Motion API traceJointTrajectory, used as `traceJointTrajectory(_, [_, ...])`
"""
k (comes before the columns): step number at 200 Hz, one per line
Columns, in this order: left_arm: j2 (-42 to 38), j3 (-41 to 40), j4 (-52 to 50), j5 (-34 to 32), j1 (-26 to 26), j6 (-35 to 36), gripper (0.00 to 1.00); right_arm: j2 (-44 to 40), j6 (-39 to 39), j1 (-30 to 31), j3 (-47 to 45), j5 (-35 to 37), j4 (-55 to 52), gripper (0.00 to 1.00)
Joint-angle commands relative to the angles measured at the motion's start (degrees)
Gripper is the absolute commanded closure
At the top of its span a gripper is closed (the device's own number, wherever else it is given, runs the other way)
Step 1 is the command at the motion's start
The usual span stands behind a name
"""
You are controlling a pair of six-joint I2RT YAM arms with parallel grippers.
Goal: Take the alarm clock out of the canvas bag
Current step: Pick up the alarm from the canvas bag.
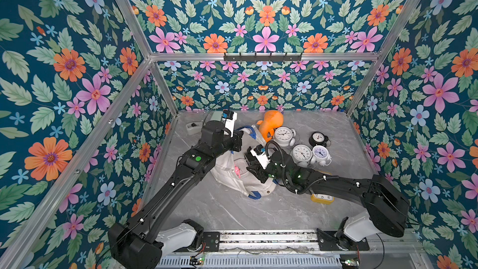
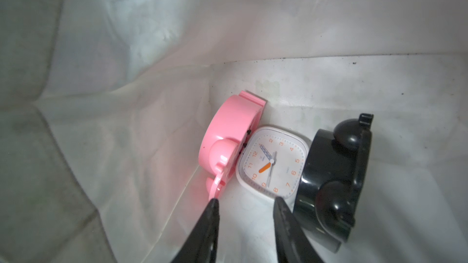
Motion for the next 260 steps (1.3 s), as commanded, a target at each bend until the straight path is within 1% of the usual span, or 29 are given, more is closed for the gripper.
traceJointTrajectory(1, [-0.3,0.3,4.3,1.5,0.0,-0.4,1.0,1.4,-0.6,0.1,2.2,3.7,-1.1,0.63])
traceJointTrajectory(17, [-0.3,0.3,4.3,1.9,0.1,-0.5,1.0,2.4,0.6,0.1,4.6,7.7,-4.6,0.63])
traceJointTrajectory(27, [-0.3,0.3,4.3,2.0,0.0,-0.5,1.0,2.8,0.8,0.1,5.4,8.9,-5.6,0.62])
traceJointTrajectory(70, [-0.6,0.3,4.8,3.0,0.0,-1.1,1.0,3.6,3.3,0.2,6.3,16.8,-5.7,0.6])
traceJointTrajectory(98, [-0.6,0.3,4.8,3.2,0.0,-1.1,1.0,4.2,3.6,0.2,6.9,22.0,-6.7,0.58])
traceJointTrajectory(133, [-0.8,0.3,4.8,3.4,0.0,-1.2,1.0,5.0,2.6,0.2,7.4,23.8,-5.9,0.56])
traceJointTrajectory(170, [-0.9,0.1,4.8,3.7,0.0,-1.2,1.0,6.6,1.7,0.1,9.4,27.8,-6.2,0.55])
traceJointTrajectory(173, [-0.9,0.1,4.9,3.7,0.0,-1.1,1.0,8.5,1.7,0.2,9.6,27.7,-6.2,0.55])
traceJointTrajectory(187, [-0.8,-0.1,5.1,3.6,0.0,-1.2,1.0,10.6,1.4,0.2,11.8,27.8,-7.6,0.55])
traceJointTrajectory(203, [-0.4,0.0,5.1,4.0,0.0,-1.2,1.0,12.4,1.7,0.2,13.9,28.6,-9.5,0.56])
traceJointTrajectory(225, [-0.5,0.1,4.9,4.2,0.0,-1.1,1.0,13.4,1.0,0.2,14.5,27.9,-9.1,0.59])
traceJointTrajectory(260, [-0.9,-0.3,5.0,3.6,0.0,-1.1,1.0,12.7,0.3,0.2,14.1,26.2,-8.1,0.67])
